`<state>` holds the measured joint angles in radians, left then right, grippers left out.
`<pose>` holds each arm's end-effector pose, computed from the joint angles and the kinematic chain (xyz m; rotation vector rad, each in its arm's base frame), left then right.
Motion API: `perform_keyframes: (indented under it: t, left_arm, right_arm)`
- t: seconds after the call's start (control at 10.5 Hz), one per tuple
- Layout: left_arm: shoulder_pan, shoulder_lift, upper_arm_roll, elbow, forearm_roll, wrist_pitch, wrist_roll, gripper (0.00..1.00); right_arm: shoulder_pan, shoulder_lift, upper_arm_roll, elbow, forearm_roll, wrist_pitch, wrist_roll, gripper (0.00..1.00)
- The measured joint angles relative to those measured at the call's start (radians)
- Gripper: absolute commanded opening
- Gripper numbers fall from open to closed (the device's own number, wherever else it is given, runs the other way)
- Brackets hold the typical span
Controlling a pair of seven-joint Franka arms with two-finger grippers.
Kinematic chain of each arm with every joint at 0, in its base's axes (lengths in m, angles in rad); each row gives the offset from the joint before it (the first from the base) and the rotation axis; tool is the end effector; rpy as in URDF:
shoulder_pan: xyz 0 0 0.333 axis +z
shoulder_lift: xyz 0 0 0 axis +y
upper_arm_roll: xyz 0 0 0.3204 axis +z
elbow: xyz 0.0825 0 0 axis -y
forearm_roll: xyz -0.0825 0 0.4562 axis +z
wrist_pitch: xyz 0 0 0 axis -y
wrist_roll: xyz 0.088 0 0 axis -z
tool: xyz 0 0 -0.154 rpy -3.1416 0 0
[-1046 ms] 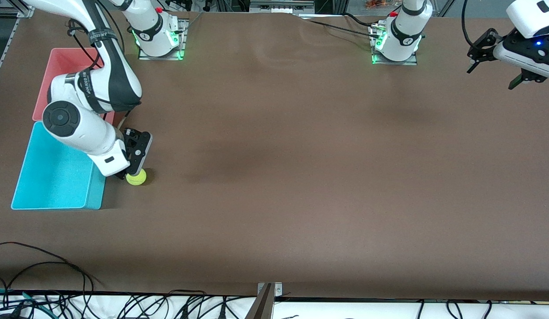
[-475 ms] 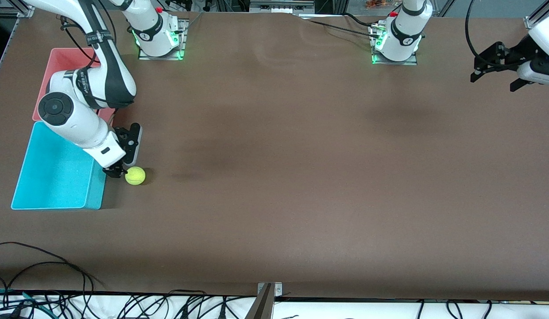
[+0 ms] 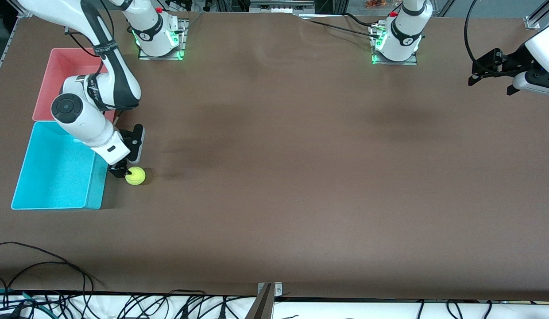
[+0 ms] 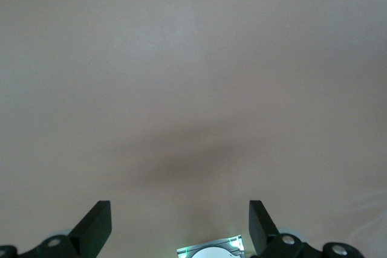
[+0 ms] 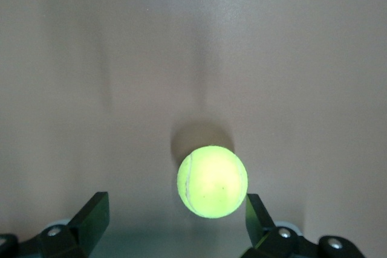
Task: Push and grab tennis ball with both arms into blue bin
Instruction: 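Lower the right gripper over the ball while the left gripper withdraws, then close the right gripper around the tennis ball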
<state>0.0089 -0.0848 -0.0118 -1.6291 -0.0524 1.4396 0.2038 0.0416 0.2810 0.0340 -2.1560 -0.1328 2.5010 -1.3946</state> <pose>0.5803 -0.0105 0.5917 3.0593 -0.3236 -0.1525 0.6227 0.0450 0.1760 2.1506 2.1544 0.0092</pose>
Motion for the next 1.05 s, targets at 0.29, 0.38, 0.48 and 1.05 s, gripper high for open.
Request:
perform_keyframes:
  t: [0.29,0.38,0.48,1.05]
  left_arm:
    - [-0.032,0.001,-0.006,0.003,0.014,-0.003,-0.001,1.0]
    - [-0.047,0.001,-0.006,0.004,0.019,-0.003,-0.003,1.0]
    - [-0.051,0.007,-0.007,0.004,0.02,-0.003,-0.003,1.0]
    - [-0.045,0.069,0.001,0.065,0.02,-0.011,-0.009,1.0]
  right_arm:
    - [0.0,0.032,-0.01,-0.003,0.0,0.061,-0.019,1.0]
    - [-0.002,0.048,-0.015,-0.003,0.0,0.086,-0.021,1.0]
    - [-0.002,0.057,-0.018,-0.003,0.0,0.101,-0.022,1.0]
    - [-0.025,0.122,-0.021,-0.003,-0.001,0.222,-0.078,1.0]
